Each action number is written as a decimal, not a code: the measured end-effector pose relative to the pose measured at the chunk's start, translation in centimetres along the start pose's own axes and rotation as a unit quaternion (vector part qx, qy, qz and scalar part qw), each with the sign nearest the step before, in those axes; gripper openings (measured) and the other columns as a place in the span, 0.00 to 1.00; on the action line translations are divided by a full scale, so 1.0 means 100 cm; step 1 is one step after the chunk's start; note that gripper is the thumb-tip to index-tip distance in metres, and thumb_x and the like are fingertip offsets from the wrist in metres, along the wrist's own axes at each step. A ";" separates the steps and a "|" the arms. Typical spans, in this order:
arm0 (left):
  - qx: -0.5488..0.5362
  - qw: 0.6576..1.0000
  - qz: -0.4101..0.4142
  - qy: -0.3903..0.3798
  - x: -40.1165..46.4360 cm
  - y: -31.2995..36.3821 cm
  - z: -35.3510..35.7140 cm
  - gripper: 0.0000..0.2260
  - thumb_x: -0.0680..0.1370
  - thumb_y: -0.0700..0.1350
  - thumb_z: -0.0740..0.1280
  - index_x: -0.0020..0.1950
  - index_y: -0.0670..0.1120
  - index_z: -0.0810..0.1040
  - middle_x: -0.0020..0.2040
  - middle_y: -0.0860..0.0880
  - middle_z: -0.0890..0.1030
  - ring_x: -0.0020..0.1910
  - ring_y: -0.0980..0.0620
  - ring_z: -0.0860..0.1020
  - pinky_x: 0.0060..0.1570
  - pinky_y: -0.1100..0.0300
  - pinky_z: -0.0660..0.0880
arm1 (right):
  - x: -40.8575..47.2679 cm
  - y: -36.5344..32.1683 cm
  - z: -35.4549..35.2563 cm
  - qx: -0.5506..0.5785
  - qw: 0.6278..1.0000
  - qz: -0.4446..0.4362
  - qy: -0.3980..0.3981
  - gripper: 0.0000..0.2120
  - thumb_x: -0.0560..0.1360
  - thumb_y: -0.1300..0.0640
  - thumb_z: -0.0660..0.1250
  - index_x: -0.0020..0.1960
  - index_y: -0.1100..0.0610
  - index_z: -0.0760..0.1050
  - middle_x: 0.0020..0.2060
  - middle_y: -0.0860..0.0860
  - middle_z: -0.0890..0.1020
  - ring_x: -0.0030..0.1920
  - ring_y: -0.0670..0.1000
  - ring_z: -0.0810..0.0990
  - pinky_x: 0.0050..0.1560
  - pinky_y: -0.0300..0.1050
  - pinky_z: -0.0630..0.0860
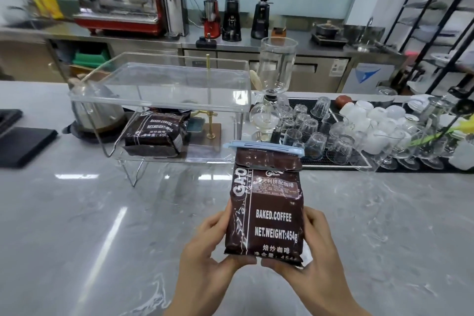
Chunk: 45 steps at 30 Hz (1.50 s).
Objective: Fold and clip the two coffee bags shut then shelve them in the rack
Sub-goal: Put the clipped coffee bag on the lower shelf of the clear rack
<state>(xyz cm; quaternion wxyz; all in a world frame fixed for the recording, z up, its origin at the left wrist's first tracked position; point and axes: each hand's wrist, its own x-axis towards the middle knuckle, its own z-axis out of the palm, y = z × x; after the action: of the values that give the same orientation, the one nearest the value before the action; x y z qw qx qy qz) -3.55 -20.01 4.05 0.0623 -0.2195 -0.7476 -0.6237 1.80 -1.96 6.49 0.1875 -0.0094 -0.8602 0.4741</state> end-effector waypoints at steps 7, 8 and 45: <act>0.045 0.998 0.024 0.029 -0.012 -0.004 -0.024 0.34 0.61 0.41 0.79 0.67 0.43 0.77 0.61 0.61 0.81 0.60 0.61 0.78 0.56 0.73 0.72 | -0.005 -0.007 0.030 0.010 0.999 -0.039 0.005 0.37 0.63 0.34 0.72 0.66 0.55 0.74 0.60 0.40 0.71 0.60 0.39 0.74 0.55 0.23 0.69; 0.048 0.998 0.026 0.033 -0.014 -0.005 -0.026 0.34 0.61 0.41 0.79 0.66 0.42 0.77 0.61 0.60 0.81 0.60 0.61 0.78 0.56 0.73 0.72 | -0.006 -0.008 0.034 0.017 0.999 -0.038 0.006 0.36 0.64 0.34 0.72 0.65 0.54 0.75 0.59 0.40 0.72 0.60 0.39 0.74 0.55 0.23 0.70; 0.265 0.956 0.054 0.113 0.104 -0.019 -0.094 0.31 0.70 0.35 0.70 0.68 0.59 0.71 0.52 0.60 0.78 0.53 0.55 0.75 0.56 0.72 0.66 | 0.107 -0.044 0.112 0.009 0.999 0.042 0.002 0.37 0.78 0.66 0.62 0.76 0.41 0.46 0.66 0.42 0.72 0.58 0.33 0.71 0.53 0.17 0.64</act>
<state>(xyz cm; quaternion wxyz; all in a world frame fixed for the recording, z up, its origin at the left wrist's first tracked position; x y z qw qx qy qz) -15.37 -26.70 8.17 0.2356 -0.1633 -0.8612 -0.4198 -11.16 -11.44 8.09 0.1689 -0.0446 -0.8545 0.4892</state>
